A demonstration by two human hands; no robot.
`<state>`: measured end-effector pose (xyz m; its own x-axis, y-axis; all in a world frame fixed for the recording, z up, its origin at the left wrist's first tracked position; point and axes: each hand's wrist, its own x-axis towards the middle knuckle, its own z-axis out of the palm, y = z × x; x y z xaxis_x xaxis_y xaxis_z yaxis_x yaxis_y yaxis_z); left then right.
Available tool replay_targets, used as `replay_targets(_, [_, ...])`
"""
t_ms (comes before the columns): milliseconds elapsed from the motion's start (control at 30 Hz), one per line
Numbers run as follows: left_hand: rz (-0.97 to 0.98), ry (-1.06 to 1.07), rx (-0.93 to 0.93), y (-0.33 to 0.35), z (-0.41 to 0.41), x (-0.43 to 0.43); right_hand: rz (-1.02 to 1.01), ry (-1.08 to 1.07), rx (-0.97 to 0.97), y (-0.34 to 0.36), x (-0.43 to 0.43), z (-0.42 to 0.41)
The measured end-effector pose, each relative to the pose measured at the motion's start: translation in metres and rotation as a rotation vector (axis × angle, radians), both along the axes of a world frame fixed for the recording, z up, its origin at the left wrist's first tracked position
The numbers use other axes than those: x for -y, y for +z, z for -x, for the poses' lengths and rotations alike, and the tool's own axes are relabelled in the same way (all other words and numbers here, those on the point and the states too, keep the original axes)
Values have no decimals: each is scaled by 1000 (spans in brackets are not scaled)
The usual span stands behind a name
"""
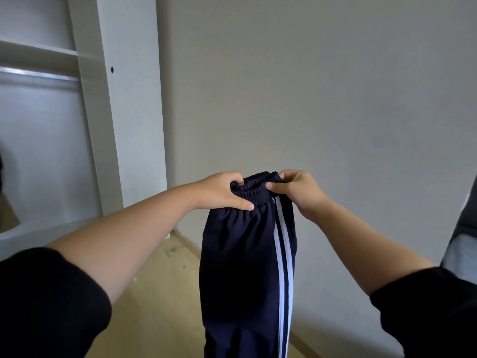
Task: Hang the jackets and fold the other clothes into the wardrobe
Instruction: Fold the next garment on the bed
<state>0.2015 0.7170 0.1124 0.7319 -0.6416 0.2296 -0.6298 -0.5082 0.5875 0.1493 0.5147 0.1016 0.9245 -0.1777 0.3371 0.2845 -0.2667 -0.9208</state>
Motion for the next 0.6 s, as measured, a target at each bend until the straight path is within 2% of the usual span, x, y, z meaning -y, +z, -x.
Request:
replay_targets(100, [75,29,69,-1,-1,3,-102,-26,-16,-1,5,-1])
replay_targets(200, [212,67,101,-2,-2,9,-240,73,-131,0,10,0])
replay_targets(333, [296,89,50,-4,-3,20,-59,185,-242,4,14,3])
replay_targets(400, [290,121,64,-4,-4,24,-28,168,-206,5,18,4])
replay_targets(467, [379,196,50,-6,-4,29,1,72,-104,7,20,3])
replay_targets(533, [584,250,-99,-8,-2,36,-31,-1,-15,10,21,3])
replay_targets(600, [699,152,-416,-12,1,42,-79,-3,39,13,23,3])
